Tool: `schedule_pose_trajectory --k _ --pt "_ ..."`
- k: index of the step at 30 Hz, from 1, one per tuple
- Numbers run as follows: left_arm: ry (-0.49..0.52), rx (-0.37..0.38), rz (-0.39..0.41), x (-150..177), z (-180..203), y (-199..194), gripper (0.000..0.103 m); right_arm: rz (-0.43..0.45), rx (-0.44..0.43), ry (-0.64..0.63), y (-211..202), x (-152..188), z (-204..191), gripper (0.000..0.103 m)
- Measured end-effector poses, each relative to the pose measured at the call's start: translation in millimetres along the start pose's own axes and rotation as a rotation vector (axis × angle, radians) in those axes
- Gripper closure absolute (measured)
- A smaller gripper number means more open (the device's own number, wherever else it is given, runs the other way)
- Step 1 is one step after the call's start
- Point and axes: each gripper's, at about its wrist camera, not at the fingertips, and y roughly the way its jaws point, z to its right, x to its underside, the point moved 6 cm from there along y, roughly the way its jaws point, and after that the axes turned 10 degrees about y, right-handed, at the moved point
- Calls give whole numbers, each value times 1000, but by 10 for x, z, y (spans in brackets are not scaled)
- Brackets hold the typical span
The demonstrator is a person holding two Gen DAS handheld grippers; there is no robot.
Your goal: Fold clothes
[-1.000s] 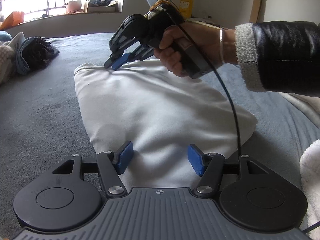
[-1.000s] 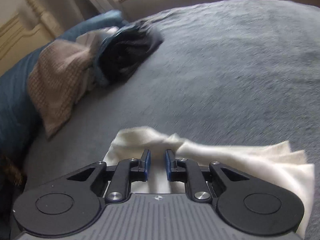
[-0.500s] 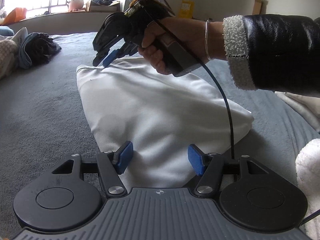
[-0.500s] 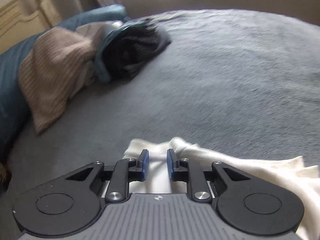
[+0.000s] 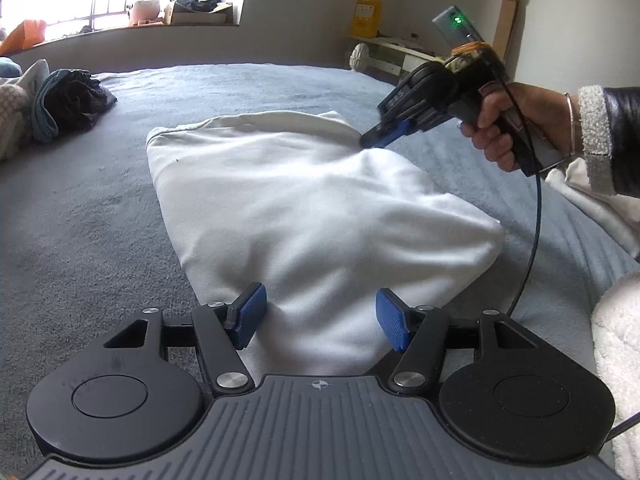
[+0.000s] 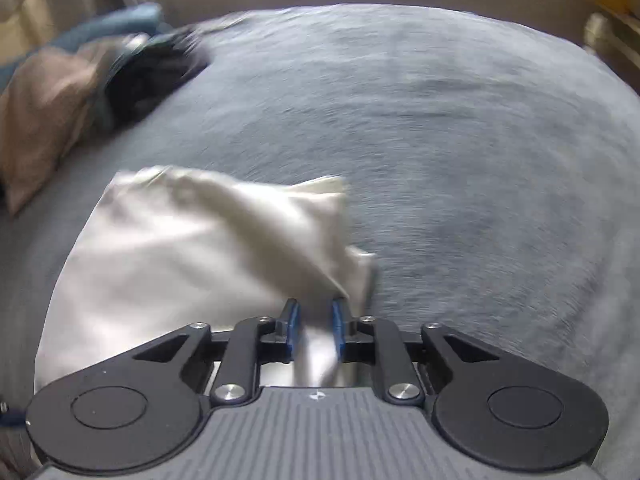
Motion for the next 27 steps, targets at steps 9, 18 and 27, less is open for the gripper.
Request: schedule_pose_trajectory --k 9,18,27 --pt "23 -19 -29 -26 28 22 42 42 -174 -306 -607 621 -396 85" --pt "57 -26 -42 -22 50 39 42 110 96 -347 -740 803 88 84" --pt "85 -8 -47 -14 55 46 42 -24 -56 -747 -607 1498 -574 86"
